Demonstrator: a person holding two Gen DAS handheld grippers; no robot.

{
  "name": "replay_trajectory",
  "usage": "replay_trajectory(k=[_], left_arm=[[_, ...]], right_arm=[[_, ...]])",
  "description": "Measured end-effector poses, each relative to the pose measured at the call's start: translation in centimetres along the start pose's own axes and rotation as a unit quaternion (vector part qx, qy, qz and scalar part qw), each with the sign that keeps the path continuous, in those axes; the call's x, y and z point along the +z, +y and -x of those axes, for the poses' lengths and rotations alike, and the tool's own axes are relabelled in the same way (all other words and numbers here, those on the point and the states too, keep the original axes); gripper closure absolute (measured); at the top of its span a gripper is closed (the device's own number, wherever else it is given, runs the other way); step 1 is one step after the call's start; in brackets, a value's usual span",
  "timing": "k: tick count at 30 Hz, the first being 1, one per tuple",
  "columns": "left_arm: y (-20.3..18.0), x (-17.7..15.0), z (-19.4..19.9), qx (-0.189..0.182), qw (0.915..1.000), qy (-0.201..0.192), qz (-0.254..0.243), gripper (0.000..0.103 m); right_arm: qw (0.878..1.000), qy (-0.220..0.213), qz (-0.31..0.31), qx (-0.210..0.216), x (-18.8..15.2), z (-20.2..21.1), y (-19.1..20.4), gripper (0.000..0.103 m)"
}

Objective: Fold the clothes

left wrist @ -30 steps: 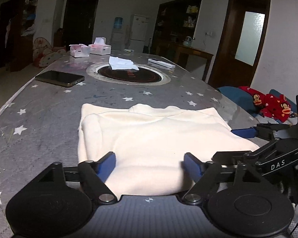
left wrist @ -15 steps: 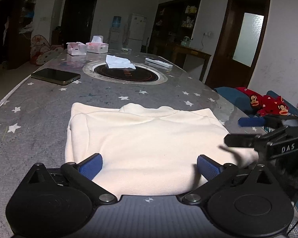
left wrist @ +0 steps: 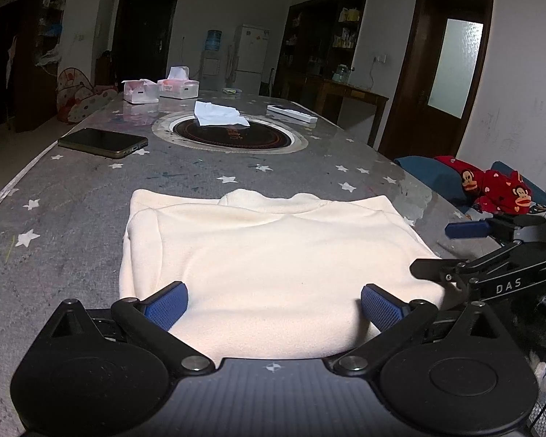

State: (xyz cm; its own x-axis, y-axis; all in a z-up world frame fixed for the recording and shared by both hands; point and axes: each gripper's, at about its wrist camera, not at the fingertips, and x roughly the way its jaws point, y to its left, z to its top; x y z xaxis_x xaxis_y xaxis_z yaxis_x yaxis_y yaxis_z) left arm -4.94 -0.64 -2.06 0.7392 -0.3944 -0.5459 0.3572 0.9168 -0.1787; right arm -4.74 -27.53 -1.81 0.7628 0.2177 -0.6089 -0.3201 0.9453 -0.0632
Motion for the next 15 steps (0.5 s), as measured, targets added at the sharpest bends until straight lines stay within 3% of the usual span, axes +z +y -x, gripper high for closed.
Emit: replay_trajectory(k=[5,8,15], left_arm=[[0.2,0.0,0.0,-0.002,1.0,-0.002,0.003,0.0],[0.2,-0.1,0.1,-0.004,1.0,-0.003,0.005,0.0],[0.2,-0.1,0.1,-0.003,1.0,-0.003,0.004,0.0]], right_arm=[[0.999,-0.024,0.02,-0.028,1.1,0.8,-0.1,0.0],[0.998,-0.012,0.037,-0.046,0.6,-0.1,-0.1,0.0],[0.995,-0.03,0.073,-0.06,1.3,0.2,0.6,0.0]])
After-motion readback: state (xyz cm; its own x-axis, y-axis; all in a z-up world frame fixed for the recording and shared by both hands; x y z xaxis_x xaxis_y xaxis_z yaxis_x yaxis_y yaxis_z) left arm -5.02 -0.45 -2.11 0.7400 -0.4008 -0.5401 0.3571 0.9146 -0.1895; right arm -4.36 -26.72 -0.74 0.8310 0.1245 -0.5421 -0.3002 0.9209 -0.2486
